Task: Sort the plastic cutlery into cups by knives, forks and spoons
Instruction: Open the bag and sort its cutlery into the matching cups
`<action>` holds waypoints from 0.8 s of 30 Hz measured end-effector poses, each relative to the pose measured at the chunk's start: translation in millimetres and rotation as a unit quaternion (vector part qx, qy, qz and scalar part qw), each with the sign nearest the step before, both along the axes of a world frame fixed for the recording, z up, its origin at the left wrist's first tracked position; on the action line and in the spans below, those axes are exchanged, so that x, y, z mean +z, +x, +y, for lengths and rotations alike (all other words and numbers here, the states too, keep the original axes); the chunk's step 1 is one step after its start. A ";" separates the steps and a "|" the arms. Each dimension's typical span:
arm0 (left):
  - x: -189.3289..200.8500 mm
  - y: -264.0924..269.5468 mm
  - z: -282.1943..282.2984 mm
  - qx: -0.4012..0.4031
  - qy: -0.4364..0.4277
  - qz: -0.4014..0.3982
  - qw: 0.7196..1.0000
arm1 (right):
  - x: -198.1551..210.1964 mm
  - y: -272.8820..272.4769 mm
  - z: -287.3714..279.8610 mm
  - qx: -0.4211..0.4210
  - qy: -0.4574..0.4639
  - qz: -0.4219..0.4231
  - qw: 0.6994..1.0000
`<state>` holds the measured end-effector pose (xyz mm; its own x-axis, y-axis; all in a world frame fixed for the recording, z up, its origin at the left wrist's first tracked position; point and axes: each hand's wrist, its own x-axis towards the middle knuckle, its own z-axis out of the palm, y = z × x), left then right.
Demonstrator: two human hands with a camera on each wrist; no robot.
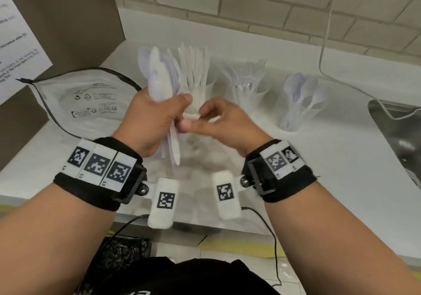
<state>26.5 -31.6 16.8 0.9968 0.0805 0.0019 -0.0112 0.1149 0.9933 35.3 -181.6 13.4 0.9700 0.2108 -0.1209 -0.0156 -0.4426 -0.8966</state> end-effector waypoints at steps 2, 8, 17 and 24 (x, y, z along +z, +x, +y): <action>-5.5 0.1 -0.1 -0.029 0.113 0.001 0.993 | 12.3 3.3 -5.6 -0.057 0.088 -0.085 0.991; -13.7 -2.9 -9.1 -0.061 0.181 0.018 0.981 | 25.2 5.4 -0.3 -0.034 0.017 -0.195 0.980; -13.3 -5.0 -9.4 -0.089 0.164 0.015 0.982 | 20.8 2.4 0.9 -0.044 0.052 -0.229 0.971; -18.9 -4.9 -8.6 -0.074 0.244 0.021 0.967 | 33.1 7.3 -0.5 -0.094 0.259 -0.113 0.955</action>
